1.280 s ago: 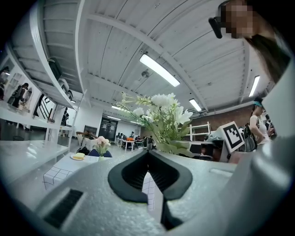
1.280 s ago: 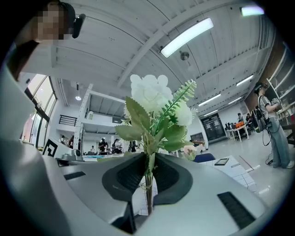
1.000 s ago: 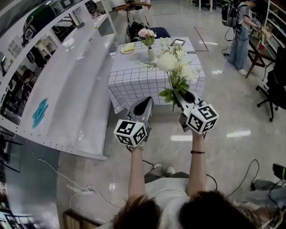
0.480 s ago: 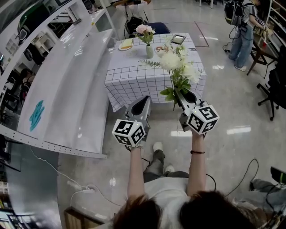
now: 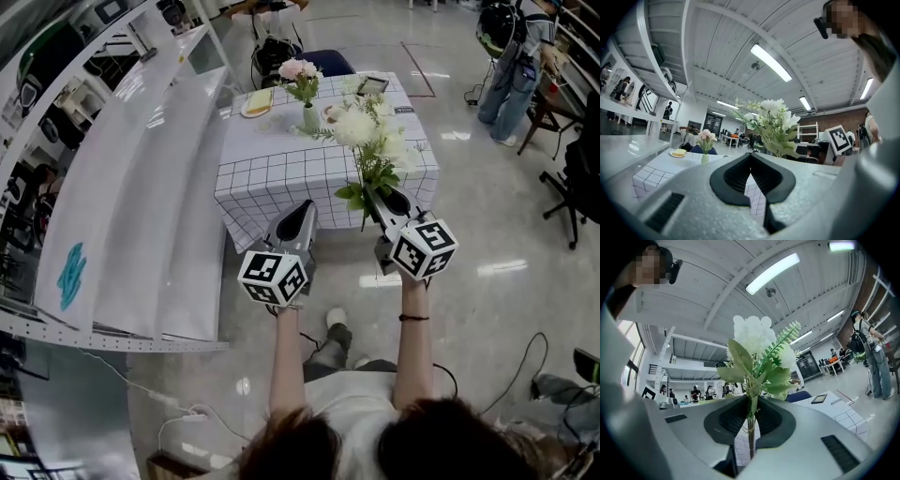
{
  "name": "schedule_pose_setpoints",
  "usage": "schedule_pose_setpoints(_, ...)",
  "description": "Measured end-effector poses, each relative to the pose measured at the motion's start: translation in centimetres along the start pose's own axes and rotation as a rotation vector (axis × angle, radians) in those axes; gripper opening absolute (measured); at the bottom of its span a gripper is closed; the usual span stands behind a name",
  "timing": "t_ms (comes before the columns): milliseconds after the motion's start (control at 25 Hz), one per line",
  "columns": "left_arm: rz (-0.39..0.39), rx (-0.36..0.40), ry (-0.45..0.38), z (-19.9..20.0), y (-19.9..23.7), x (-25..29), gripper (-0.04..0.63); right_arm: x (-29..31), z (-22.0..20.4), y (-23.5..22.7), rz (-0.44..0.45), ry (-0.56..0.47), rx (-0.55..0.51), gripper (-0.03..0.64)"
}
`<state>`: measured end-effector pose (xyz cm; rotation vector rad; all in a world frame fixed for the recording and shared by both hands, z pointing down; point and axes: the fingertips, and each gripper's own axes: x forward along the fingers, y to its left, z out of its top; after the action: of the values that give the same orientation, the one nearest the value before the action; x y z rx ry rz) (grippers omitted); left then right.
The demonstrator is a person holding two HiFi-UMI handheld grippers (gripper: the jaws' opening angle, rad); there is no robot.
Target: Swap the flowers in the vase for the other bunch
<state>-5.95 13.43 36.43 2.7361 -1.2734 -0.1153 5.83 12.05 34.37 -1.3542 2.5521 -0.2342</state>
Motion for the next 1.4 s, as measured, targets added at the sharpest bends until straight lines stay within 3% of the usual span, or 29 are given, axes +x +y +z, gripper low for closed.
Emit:
schedule_pose_setpoints(800, -0.083, -0.040, 0.030, 0.0, 8.9, 9.2, 0.011, 9.5, -1.1, -5.7, -0.098, 0.017, 0.009, 0.044)
schedule_pose_setpoints(1400, -0.073, -0.022, 0.039, 0.8, 14.2, 11.8, 0.011, 14.2, -1.5, -7.6, -0.127, 0.003, 0.033, 0.044)
